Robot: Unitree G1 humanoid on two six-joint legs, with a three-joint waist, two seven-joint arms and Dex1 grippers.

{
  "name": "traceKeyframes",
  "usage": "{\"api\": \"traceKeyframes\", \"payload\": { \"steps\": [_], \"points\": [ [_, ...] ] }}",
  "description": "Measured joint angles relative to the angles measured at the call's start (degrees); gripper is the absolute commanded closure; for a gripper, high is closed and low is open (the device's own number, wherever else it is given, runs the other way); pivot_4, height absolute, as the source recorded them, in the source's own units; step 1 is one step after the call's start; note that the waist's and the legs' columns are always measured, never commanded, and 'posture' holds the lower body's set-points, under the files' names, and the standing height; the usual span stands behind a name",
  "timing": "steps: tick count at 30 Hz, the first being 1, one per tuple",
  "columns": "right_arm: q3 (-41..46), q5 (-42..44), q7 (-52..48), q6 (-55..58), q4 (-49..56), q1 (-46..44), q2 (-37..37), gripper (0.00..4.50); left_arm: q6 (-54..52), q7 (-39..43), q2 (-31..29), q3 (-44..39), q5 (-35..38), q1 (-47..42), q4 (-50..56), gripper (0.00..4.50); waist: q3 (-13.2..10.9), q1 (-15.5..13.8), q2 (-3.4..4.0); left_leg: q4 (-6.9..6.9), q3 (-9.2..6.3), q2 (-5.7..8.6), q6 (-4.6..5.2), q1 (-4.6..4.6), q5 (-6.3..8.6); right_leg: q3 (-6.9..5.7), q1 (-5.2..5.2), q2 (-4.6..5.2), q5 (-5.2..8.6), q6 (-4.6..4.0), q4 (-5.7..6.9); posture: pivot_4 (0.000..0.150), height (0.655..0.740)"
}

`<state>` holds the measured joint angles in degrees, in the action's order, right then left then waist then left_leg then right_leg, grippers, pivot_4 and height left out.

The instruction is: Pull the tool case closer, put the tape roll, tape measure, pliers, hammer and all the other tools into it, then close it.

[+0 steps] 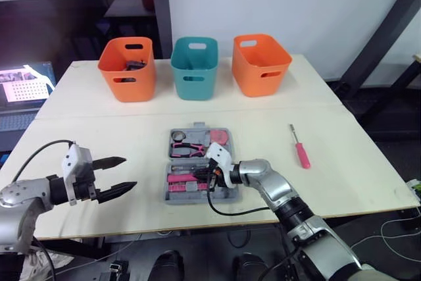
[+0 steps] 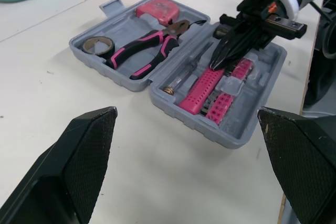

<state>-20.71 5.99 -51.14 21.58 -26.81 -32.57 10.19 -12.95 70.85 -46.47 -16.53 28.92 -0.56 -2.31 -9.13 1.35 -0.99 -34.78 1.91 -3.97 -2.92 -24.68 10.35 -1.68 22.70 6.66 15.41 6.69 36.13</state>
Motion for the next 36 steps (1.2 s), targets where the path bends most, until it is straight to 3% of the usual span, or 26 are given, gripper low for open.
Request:
{"api": "traceKeyframes", "payload": {
  "steps": [11, 19, 22, 26, 29, 36],
  "points": [
    [1.29, -0.11, -0.94, -5.93, -6.45, -0.12, -1.81, 4.45, -0.14, 0.16, -0.83, 0.00, -0.13, -0.28, -0.03, 0.00, 0.92, 0.00, -0.03, 0.52, 0.08, 0.00, -0.06, 0.62, 0.04, 0.01, -0.29, 0.03, 0.16, -0.23, -0.09, 0.150, 0.7400],
    [5.44, -0.10, 3.30, -4.64, 8.41, 4.54, 1.84, 4.45, -0.88, 0.07, -0.79, 0.07, -0.10, -2.68, -1.07, 0.00, 0.56, -0.49, 0.22, 0.54, 0.11, 0.01, 0.04, 0.08, -0.11, 0.02, 0.21, 0.04, 0.18, -0.23, -0.01, 0.150, 0.7400],
    [7.47, -0.02, 4.19, -1.34, 18.66, 4.52, 6.09, 3.62, -1.35, -0.03, -0.61, 0.53, -0.13, -4.17, -2.28, 0.00, 0.46, -0.55, 0.22, 0.59, 0.11, 0.01, 0.04, 0.06, -0.11, 0.02, 0.31, 0.03, 0.19, -0.22, -0.01, 0.150, 0.7400],
    [11.16, 2.68, 4.40, 5.15, 30.99, 8.08, 11.48, 1.68, -1.33, -0.63, 0.41, 1.33, -0.16, -6.05, -3.41, 0.00, 0.44, -0.80, 0.18, 0.62, 0.12, 0.01, 0.05, -0.06, -0.11, 0.01, 0.32, 0.04, 0.20, -0.20, -0.07, 0.150, 0.7400],
    [18.91, 5.16, 7.01, 7.79, 39.58, 16.35, 14.99, 0.13, -1.26, -1.80, 1.14, 1.18, -0.12, -6.59, -4.84, 0.00, 0.44, -1.27, 0.16, 0.57, 0.12, 0.04, 0.06, -0.43, -0.12, 0.01, 0.42, 0.05, 0.19, -0.19, -0.08, 0.150, 0.7400],
    [35.48, 8.14, 14.26, 9.26, 52.61, 38.60, 16.00, 0.05, 1.08, -4.70, 2.22, -2.94, -0.07, -5.65, -10.30, 0.00, 0.41, -1.71, 0.15, 0.55, 0.10, 0.03, 0.07, -0.56, -0.13, -0.01, 0.62, 0.03, 0.20, -0.19, -0.06, 0.150, 0.7400]
  ]
}}
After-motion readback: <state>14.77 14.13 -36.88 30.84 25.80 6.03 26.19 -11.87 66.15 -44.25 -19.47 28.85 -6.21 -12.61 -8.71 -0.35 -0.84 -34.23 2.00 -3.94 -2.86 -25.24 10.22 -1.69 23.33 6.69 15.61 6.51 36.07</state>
